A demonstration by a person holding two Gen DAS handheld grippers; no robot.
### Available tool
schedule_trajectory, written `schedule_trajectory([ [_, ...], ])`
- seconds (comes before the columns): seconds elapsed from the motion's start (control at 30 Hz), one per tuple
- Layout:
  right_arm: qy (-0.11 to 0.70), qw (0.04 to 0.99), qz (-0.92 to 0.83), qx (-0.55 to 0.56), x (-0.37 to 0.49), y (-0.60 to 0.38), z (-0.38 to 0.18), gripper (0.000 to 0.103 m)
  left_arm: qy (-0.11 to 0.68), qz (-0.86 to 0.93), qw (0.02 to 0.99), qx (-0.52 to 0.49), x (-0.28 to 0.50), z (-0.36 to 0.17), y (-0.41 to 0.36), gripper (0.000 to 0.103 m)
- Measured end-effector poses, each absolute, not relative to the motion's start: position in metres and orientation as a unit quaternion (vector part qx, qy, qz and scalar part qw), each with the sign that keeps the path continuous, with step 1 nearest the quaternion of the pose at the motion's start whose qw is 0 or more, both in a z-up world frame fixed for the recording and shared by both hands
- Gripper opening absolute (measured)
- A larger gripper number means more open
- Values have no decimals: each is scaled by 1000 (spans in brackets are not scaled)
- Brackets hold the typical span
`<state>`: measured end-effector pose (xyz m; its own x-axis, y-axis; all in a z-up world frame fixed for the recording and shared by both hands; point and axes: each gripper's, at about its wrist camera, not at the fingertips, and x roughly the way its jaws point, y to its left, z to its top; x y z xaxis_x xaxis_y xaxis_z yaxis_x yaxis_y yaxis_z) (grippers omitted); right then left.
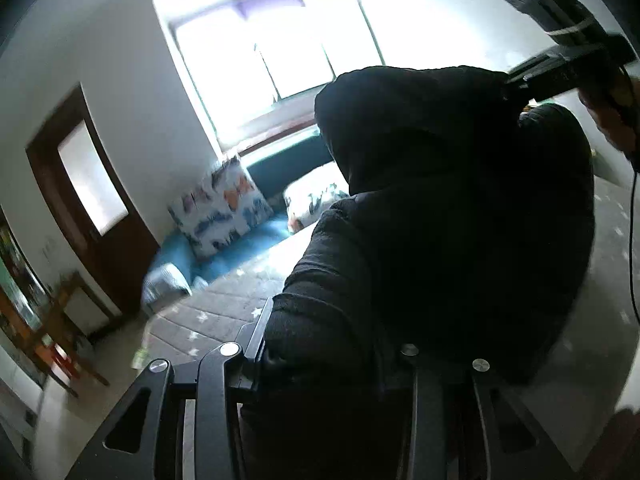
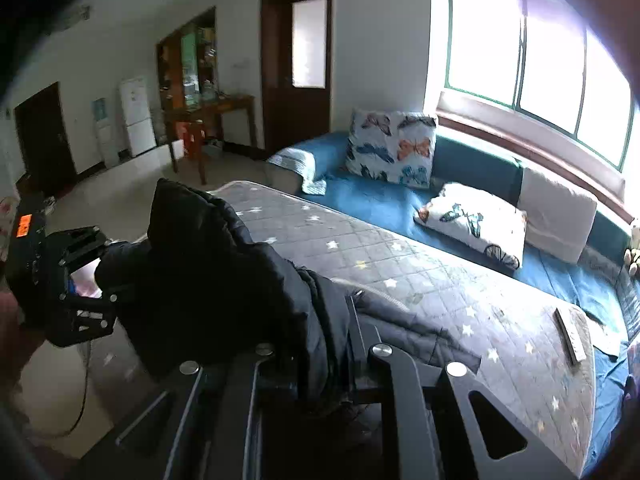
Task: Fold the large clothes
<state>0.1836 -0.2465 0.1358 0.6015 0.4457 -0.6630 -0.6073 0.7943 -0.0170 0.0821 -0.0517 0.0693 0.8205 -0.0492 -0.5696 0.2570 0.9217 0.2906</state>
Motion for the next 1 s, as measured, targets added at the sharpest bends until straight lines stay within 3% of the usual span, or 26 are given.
schedule_trajectory([
  [0.4,433,866,243,-57,326,-232,46,18,415,-90,896,130,260,-2,-30,42],
  [0.57,487,843,226,-15,357,-238,-2,19,443,-84,885,119,289,-31,-22,56],
  [0.73,521,828,205,37,367,-257,-40,26,455,-72,877,134,303,-48,-26,67],
  [1.0,531,818,189,113,380,-281,-56,31,495,-76,860,98,344,-80,-11,83],
])
